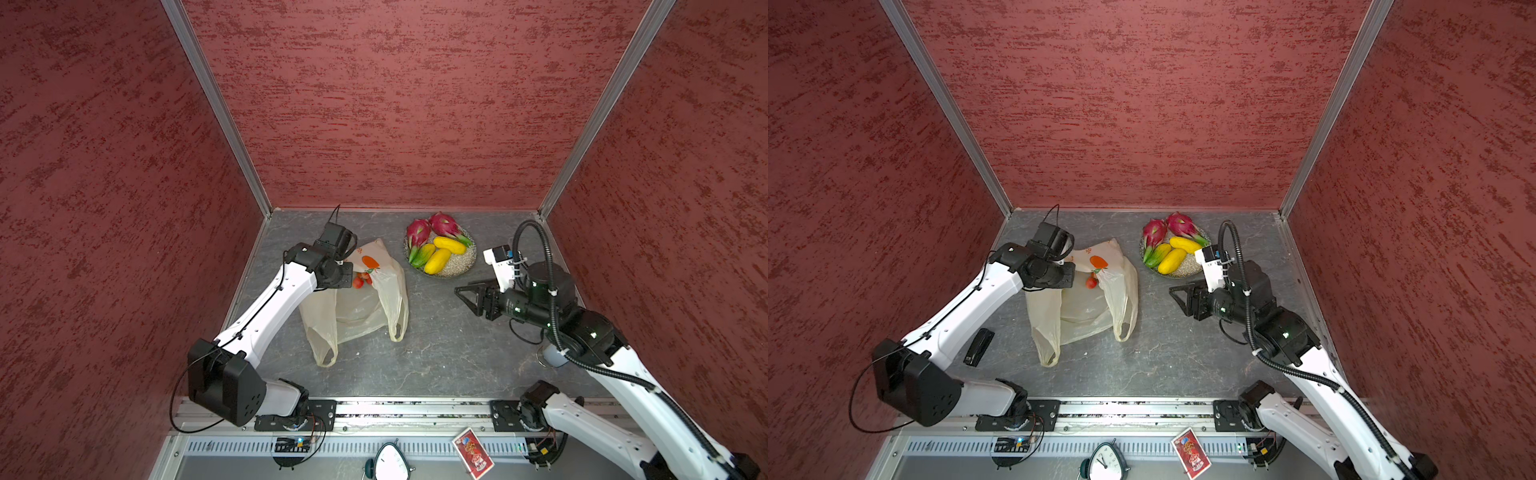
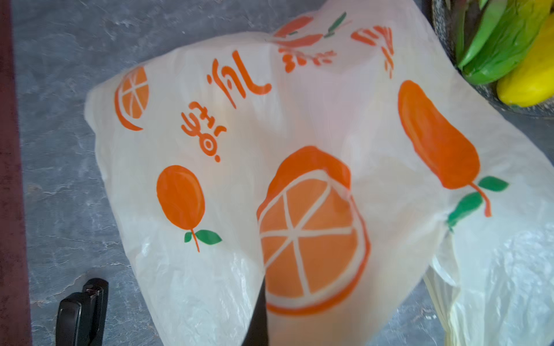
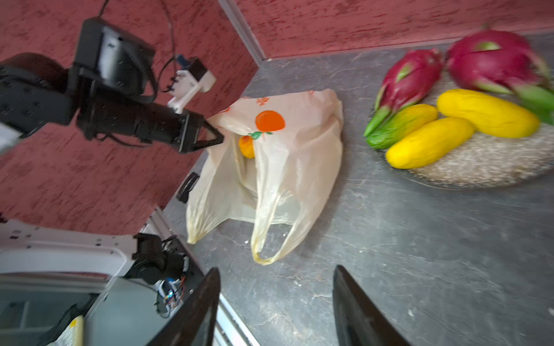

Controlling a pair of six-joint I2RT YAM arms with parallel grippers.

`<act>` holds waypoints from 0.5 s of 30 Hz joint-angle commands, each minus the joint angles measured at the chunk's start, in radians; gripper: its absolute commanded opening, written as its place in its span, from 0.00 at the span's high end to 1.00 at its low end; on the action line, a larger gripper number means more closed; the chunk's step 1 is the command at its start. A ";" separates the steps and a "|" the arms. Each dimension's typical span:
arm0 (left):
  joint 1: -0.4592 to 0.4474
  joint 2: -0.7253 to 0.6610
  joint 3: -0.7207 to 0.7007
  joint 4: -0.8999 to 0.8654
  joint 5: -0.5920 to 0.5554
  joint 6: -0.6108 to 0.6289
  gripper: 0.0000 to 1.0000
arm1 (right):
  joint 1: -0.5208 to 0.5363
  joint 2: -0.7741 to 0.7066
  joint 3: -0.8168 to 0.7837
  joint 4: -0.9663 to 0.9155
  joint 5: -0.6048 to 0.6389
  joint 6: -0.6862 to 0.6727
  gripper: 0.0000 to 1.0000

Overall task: Take fruits out of the plastic bag
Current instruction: Adjust the plastic bag at the center of the board.

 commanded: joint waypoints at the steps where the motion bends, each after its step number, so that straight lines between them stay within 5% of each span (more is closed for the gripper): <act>1: 0.022 0.021 0.041 -0.066 0.156 0.070 1.00 | 0.124 0.068 -0.031 0.121 -0.017 0.070 0.44; 8: 0.051 0.041 0.107 -0.097 0.226 0.056 1.00 | 0.450 0.369 0.018 0.324 0.170 0.115 0.44; 15: 0.077 0.047 0.198 -0.173 0.248 0.069 1.00 | 0.462 0.583 0.122 0.439 0.223 0.176 0.45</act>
